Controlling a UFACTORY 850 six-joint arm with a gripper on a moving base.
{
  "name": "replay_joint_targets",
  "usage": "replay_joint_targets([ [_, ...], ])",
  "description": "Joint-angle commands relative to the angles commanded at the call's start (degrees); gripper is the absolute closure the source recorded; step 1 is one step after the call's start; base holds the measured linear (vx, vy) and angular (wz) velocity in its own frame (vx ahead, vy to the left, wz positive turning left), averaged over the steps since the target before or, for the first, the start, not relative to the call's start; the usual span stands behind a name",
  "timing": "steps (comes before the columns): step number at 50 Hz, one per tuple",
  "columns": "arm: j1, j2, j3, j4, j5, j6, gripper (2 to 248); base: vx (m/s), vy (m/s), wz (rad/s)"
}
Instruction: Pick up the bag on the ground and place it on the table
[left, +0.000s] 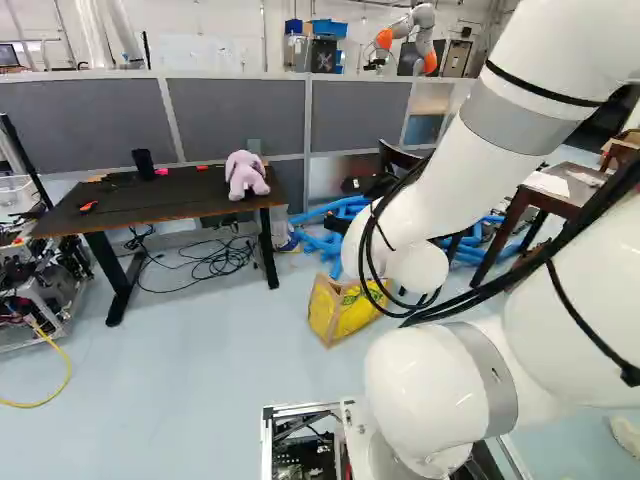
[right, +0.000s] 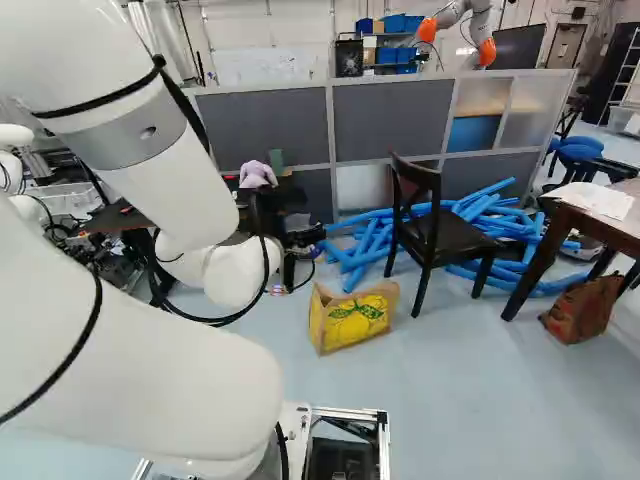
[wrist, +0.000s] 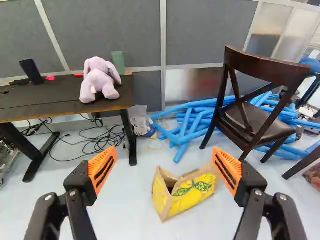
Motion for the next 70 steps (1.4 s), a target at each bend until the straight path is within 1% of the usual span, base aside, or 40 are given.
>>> replay_joint_targets([
  [21, 0.00, 0.00, 0.00, 0.00, 0.00, 0.00, 3, 0.155, -0.011, -0.015],
  [56, 0.00, 0.00, 0.00, 0.00, 0.00, 0.00, 3, 0.111, 0.000, -0.007],
  [57, 0.00, -0.69, -0.58, 0.00, 0.00, 0.00, 3, 0.093, -0.002, -0.017],
  [70, 0.00, -2.36, -2.01, 0.00, 0.00, 0.00, 3, 0.019, 0.002, -0.001],
])
